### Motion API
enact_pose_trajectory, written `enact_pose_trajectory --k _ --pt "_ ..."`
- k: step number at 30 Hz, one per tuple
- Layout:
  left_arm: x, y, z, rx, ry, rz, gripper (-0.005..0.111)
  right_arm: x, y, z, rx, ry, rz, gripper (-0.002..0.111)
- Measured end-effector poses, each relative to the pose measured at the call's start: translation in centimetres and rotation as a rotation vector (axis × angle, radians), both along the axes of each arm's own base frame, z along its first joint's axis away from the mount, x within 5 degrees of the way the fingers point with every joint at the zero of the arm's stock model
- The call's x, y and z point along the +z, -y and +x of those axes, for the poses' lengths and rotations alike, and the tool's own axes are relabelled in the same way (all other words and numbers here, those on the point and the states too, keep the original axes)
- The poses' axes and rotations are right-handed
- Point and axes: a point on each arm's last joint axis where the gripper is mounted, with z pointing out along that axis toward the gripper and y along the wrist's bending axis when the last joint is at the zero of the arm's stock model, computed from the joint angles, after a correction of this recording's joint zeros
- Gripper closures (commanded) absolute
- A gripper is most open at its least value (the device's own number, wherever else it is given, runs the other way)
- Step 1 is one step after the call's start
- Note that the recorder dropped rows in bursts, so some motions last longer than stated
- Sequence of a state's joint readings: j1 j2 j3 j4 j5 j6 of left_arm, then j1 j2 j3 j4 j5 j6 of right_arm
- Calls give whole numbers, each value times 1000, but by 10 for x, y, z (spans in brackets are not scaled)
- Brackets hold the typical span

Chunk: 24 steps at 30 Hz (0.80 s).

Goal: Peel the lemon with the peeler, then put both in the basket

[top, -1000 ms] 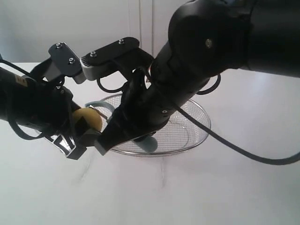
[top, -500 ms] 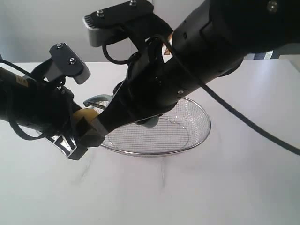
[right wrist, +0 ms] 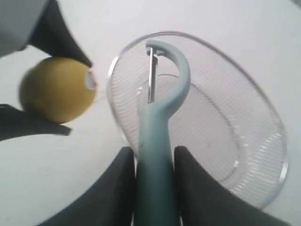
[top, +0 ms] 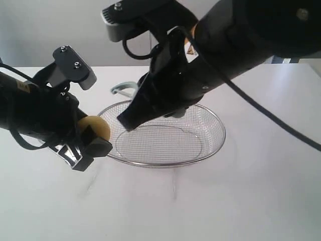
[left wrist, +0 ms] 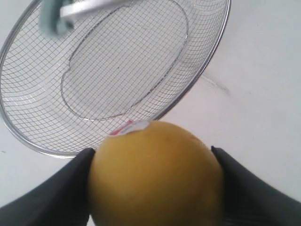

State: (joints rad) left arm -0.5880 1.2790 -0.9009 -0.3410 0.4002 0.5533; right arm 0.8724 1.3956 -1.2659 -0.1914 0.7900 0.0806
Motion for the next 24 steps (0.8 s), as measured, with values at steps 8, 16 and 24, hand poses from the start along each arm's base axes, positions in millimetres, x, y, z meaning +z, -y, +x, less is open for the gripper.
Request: enact_pose_trajectory --k 8,16,24 --pt "0 0 0 0 0 0 107 20 35 13 -193 129 -27 108" --pt "0 0 0 0 0 0 107 17 47 42 -264 171 31 108" --pt "0 0 0 -1 -3 1 107 -15 30 77 -252 155 71 108"
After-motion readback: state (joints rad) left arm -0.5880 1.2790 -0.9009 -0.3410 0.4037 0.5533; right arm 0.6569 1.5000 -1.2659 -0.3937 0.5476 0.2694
